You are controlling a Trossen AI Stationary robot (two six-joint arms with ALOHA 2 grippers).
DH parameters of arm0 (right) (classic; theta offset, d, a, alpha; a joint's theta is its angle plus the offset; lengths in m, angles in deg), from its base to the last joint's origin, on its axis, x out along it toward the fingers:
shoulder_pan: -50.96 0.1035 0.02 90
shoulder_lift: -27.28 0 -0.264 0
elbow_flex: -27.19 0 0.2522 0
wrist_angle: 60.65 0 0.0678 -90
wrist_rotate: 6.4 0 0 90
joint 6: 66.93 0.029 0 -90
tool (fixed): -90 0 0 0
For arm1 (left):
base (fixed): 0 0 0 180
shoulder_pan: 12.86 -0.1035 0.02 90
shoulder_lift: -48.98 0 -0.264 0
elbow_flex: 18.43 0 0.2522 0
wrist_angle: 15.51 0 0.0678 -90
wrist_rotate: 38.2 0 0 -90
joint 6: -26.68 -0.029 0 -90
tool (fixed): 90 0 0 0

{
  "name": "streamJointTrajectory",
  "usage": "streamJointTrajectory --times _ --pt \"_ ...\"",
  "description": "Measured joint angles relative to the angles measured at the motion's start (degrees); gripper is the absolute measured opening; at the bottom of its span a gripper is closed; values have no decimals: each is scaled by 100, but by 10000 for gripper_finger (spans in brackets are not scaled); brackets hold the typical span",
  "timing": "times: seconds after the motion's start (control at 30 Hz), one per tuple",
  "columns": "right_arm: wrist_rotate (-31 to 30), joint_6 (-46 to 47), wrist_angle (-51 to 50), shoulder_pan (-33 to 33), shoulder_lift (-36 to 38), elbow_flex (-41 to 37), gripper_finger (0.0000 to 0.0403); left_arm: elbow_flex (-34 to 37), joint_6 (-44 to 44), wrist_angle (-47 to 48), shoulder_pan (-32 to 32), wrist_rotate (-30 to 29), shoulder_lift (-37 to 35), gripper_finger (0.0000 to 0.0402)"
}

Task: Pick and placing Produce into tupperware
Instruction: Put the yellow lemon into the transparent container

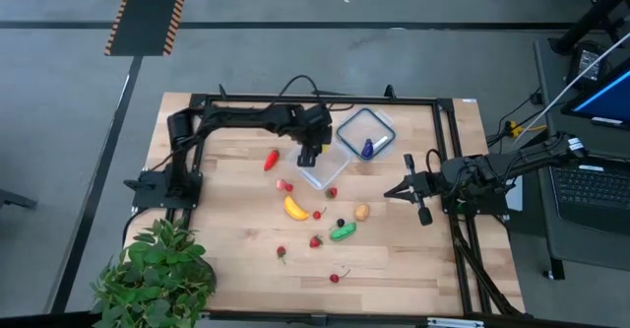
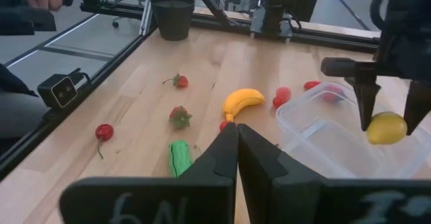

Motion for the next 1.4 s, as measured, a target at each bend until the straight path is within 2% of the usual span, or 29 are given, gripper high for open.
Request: streamJointTrajectory --times 0.7,1.4 --pt "9 -4 0 0 -2 -1 14 -102 26 -67 11 0 291 203" --pt "11 -4 9 0 0 -2 14 -97 175 -180 30 -25 292 203"
